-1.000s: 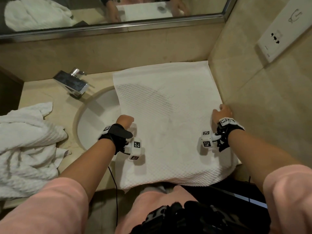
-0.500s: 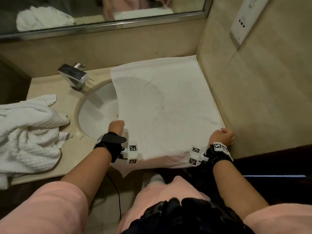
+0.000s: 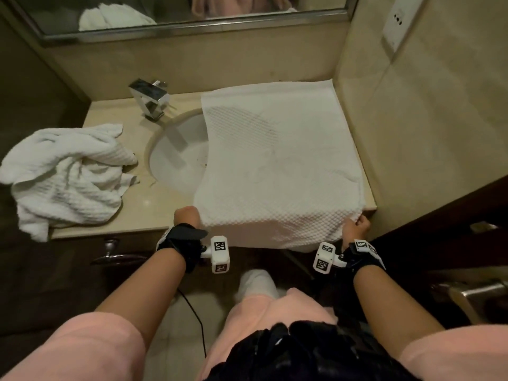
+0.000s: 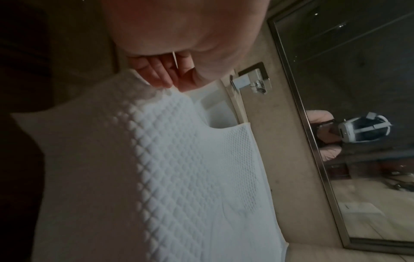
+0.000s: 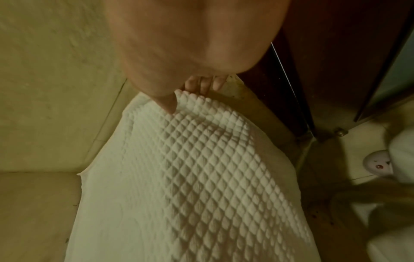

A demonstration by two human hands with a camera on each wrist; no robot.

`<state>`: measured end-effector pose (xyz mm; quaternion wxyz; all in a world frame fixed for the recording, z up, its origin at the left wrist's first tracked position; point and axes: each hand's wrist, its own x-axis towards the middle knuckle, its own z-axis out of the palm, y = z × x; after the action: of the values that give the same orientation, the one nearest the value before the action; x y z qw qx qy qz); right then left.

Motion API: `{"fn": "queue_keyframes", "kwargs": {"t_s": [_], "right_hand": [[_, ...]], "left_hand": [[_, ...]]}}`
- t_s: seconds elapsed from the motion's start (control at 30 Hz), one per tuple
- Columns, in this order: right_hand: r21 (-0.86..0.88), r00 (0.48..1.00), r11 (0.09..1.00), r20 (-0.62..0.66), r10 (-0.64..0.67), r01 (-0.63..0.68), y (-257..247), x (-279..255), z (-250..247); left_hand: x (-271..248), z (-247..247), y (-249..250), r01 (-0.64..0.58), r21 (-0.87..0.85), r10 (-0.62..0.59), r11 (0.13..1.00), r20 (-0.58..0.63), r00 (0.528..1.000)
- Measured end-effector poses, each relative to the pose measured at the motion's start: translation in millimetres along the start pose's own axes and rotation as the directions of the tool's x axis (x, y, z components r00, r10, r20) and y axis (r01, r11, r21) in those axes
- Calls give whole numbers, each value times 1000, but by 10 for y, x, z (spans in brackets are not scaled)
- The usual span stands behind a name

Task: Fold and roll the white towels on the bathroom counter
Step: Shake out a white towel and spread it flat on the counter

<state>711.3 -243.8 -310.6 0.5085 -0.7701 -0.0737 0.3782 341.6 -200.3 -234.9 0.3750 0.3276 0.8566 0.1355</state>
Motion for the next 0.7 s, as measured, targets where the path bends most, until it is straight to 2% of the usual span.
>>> {"fn": "queue_keyframes", "kwargs": {"t_s": [0.07, 0.1, 0.17, 0.23, 0.3, 0.33, 0.4, 0.5, 0.63, 0.7], "right_hand": [[17, 999, 999, 19, 28, -28, -7, 22, -6], [26, 999, 999, 27, 42, -43, -14, 30, -5], [45, 998, 997, 40, 56, -58, -45, 42, 5], [52, 999, 998, 37, 40, -42, -107, 24, -2], [44, 999, 998, 38, 33, -34, -149, 29, -28], [46, 998, 998, 45, 35, -37, -165, 25, -40], [45, 997, 998, 59, 40, -43, -208, -38, -58], [36, 996, 996, 51, 77, -78, -240, -104, -72], [-18, 996, 998, 62, 64, -63, -217, -123, -73], [-102, 998, 994, 40, 55, -50, -200, -123, -94]], "left_hand": [[-30, 16, -116, -12, 74, 8, 997, 57, 998], [-75, 1, -148, 27, 72, -32, 997, 61, 998], [-94, 5, -196, 21, 31, -24, 999, 83, 996], [-123, -17, -213, 123, -106, -107, 987, 149, 983], [-73, -1, -289, 216, -354, -143, 910, 221, 965], [-78, 10, -321, 224, -403, -136, 887, 236, 962], [-10, 83, -330, 323, -504, -204, 801, 278, 939], [47, 174, -350, 408, -525, -281, 747, 306, 909], [69, 186, -382, 444, -468, -293, 764, 361, 885], [110, 223, -367, 465, -468, -274, 752, 421, 865]]}}
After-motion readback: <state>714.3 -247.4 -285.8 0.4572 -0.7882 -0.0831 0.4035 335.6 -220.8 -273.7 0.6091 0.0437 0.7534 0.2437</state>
